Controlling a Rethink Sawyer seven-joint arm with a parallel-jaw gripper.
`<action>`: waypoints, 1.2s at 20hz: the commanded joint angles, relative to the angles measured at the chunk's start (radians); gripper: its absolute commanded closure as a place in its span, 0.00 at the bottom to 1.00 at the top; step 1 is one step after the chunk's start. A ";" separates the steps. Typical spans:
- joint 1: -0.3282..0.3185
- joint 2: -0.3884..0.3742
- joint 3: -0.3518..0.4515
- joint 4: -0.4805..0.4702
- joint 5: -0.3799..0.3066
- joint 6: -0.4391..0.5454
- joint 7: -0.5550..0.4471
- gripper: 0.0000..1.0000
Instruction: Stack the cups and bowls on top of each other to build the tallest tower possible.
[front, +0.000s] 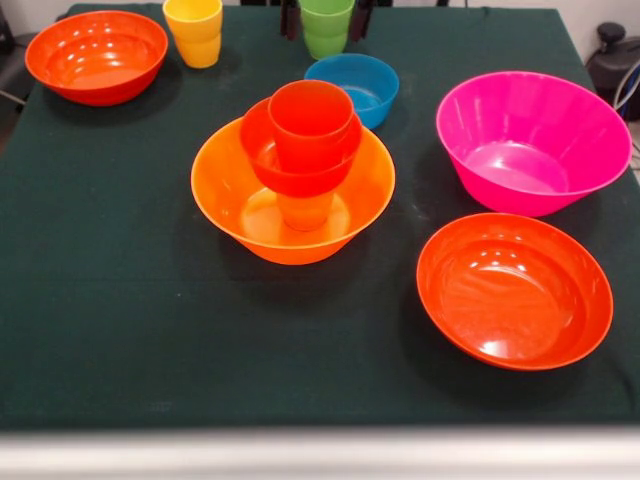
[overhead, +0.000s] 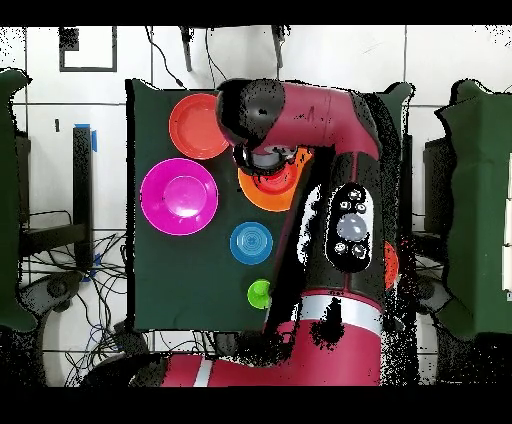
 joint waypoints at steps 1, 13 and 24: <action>-0.034 0.018 0.056 0.087 -0.037 -0.039 -0.002 0.00; -0.078 0.018 0.068 0.082 -0.076 -0.044 -0.077 0.00; -0.121 0.037 0.084 0.061 -0.128 -0.082 -0.144 0.00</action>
